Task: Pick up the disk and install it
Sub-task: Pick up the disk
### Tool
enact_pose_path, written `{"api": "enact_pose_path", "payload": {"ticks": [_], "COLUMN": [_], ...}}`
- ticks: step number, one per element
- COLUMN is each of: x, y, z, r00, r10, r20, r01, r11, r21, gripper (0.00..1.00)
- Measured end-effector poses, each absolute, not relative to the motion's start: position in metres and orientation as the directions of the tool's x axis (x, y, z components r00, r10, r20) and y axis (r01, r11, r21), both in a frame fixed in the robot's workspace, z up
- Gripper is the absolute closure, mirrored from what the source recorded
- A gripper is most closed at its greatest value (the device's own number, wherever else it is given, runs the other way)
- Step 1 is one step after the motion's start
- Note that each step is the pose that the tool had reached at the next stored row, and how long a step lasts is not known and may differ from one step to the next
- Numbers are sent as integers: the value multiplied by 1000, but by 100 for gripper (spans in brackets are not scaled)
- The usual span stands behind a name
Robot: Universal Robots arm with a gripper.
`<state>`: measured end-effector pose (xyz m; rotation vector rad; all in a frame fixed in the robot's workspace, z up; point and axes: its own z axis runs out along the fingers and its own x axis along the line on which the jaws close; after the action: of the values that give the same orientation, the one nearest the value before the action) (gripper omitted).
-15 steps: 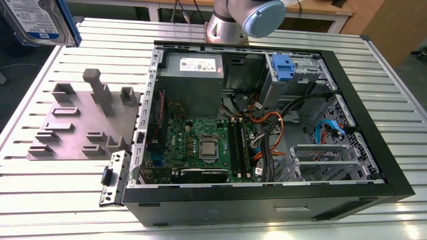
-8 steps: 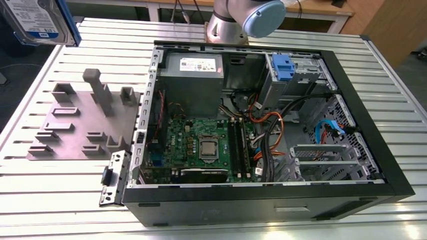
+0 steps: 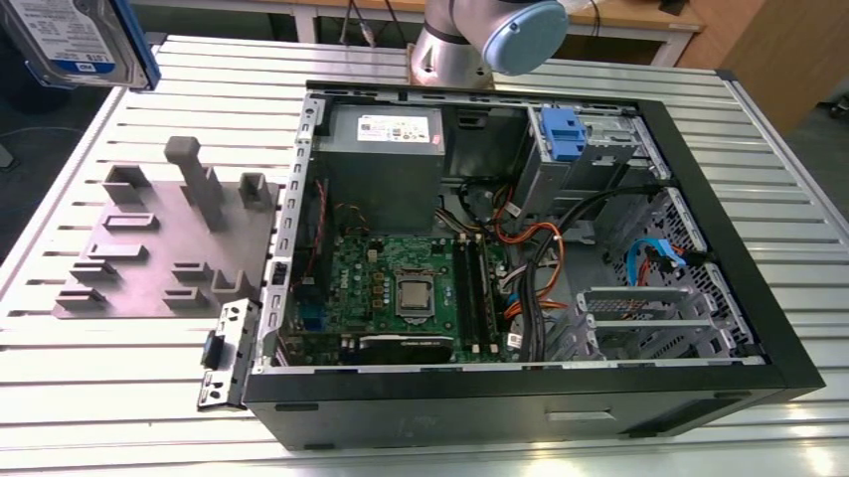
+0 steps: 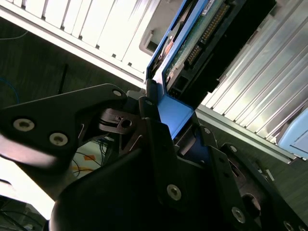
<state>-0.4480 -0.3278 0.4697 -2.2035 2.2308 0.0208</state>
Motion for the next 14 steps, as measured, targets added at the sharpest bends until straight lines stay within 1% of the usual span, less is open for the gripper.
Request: {"api": "enact_pose_path", "payload": {"ticks": [14], "x": [-448], "y": [-328], "z": [473], "r00": [-12], "r10": [-1000], "r20": [-14], "r01": [-1000], "r11": [12], "r21": [5], "gripper": [63]}}
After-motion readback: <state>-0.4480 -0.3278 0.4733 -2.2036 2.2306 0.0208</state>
